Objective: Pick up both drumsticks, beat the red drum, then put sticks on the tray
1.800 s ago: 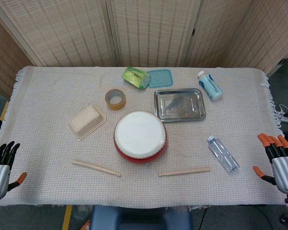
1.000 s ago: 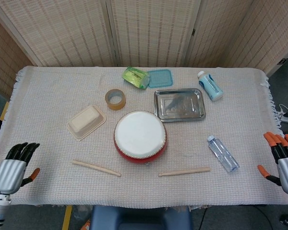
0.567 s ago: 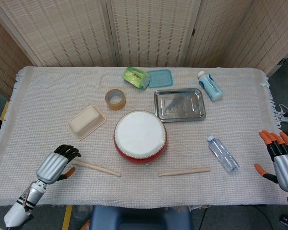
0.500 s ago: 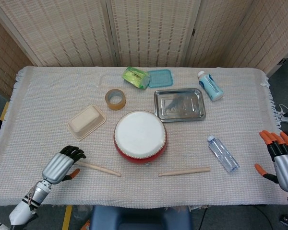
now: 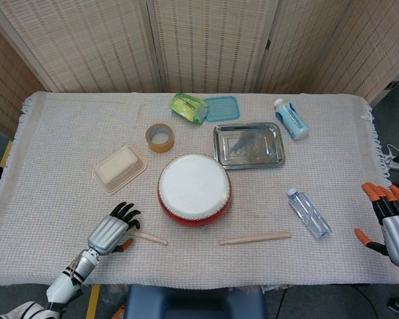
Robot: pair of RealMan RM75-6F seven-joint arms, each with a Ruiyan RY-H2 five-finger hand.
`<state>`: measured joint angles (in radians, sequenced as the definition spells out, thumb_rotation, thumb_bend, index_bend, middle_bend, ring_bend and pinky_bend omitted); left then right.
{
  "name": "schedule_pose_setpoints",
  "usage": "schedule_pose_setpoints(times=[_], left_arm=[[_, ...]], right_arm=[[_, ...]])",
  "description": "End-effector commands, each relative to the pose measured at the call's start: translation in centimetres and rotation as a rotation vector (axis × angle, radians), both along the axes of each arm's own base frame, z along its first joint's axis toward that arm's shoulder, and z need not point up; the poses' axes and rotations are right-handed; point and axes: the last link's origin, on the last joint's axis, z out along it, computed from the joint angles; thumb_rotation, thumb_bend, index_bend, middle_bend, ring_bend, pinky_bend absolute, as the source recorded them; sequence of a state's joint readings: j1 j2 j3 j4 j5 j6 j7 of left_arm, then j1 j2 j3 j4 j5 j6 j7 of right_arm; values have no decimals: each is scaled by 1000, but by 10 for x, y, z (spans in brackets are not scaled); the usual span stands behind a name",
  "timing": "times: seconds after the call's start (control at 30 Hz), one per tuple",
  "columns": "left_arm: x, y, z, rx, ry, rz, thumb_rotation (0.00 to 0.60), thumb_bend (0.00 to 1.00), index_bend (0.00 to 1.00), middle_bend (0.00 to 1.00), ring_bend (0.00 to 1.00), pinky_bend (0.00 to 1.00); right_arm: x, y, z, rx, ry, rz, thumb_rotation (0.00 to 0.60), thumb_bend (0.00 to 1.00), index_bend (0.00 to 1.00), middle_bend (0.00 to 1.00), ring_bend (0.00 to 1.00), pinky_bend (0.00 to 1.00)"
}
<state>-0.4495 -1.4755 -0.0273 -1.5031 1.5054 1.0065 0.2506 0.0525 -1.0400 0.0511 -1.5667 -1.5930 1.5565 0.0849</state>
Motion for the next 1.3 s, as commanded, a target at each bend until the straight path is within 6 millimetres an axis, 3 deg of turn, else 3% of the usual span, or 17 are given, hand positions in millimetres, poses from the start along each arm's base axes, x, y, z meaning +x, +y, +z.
schedule_pose_setpoints(times=[0.03, 0.6, 0.8, 1.0, 1.3], left_arm=[[7, 1, -11, -13, 6, 16, 600, 390, 403, 138, 0, 1], [20, 4, -37, -22, 15, 58, 600, 412, 494, 169, 0, 4], [20, 5, -39, -12, -30, 91, 600, 426, 579, 238, 52, 54], [19, 4, -15, 30, -368, 231, 600, 422, 617, 334, 150, 153], [-9, 5, 21, 16, -940, 487, 600, 418, 604, 423, 245, 210]], right_arm=[[-1, -1, -1, 4, -5, -1, 600, 144, 0, 77, 0, 37], [-7, -3, 0, 14, -18, -17, 600, 145, 0, 77, 0, 36], [-8, -4, 0, 18, -22, -23, 600, 144, 0, 77, 0, 36], [-6, -5, 2, 16, -23, -17, 600, 144, 0, 77, 0, 36], [2, -7, 1, 23, -23, 3, 600, 144, 0, 77, 0, 36]])
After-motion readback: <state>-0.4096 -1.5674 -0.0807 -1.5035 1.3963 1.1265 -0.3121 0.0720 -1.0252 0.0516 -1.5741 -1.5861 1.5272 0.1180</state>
